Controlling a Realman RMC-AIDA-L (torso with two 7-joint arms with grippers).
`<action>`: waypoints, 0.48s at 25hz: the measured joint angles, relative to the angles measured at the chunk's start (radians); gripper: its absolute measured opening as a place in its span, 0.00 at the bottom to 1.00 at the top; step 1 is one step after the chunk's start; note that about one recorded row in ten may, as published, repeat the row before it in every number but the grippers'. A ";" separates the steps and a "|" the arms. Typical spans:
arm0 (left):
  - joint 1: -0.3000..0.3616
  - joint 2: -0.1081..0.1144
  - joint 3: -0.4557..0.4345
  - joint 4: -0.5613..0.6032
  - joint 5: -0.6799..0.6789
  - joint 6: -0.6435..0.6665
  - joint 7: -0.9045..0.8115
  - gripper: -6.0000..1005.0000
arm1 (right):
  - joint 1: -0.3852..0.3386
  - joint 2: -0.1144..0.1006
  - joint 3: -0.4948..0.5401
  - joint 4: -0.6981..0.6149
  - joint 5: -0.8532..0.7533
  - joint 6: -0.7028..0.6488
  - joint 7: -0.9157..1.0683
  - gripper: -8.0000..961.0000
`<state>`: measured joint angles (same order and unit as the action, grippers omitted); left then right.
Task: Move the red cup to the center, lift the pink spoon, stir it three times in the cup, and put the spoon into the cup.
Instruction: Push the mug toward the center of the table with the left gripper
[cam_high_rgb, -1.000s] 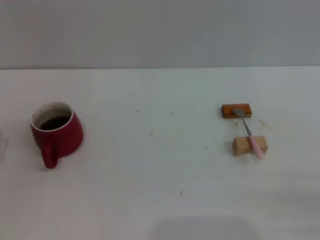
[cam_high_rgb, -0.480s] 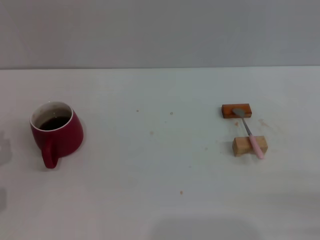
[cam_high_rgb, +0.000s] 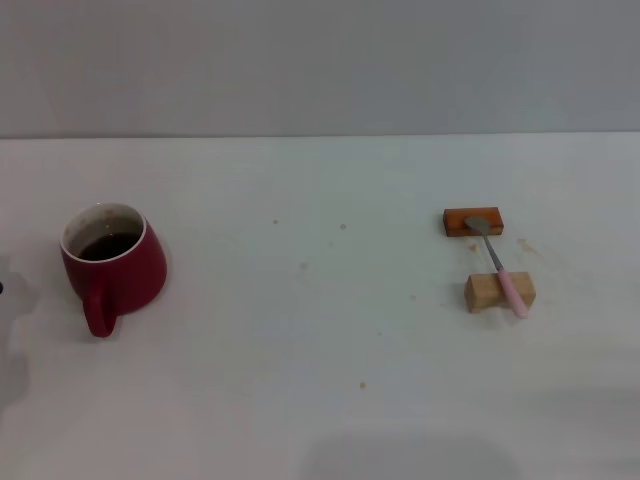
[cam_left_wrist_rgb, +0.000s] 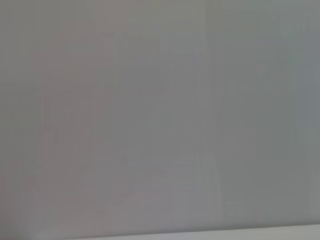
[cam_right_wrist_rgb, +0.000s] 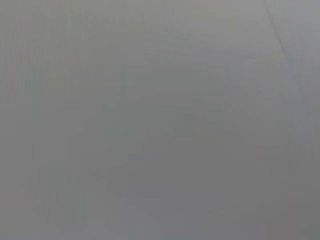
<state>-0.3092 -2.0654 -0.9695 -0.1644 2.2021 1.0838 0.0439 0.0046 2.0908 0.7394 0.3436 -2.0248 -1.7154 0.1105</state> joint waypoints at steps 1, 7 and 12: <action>-0.009 -0.001 0.001 0.004 0.005 -0.005 0.002 0.08 | 0.000 0.000 0.000 0.000 0.000 -0.002 0.000 0.79; -0.040 -0.002 0.003 0.007 0.019 -0.051 0.072 0.01 | -0.003 0.000 -0.001 0.000 0.000 -0.025 0.000 0.79; -0.064 -0.004 0.026 0.003 0.021 -0.092 0.141 0.00 | -0.005 0.000 -0.003 0.003 0.000 -0.028 0.000 0.79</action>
<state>-0.3735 -2.0689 -0.9435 -0.1618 2.2227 0.9913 0.1851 -0.0008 2.0908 0.7365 0.3466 -2.0248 -1.7434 0.1105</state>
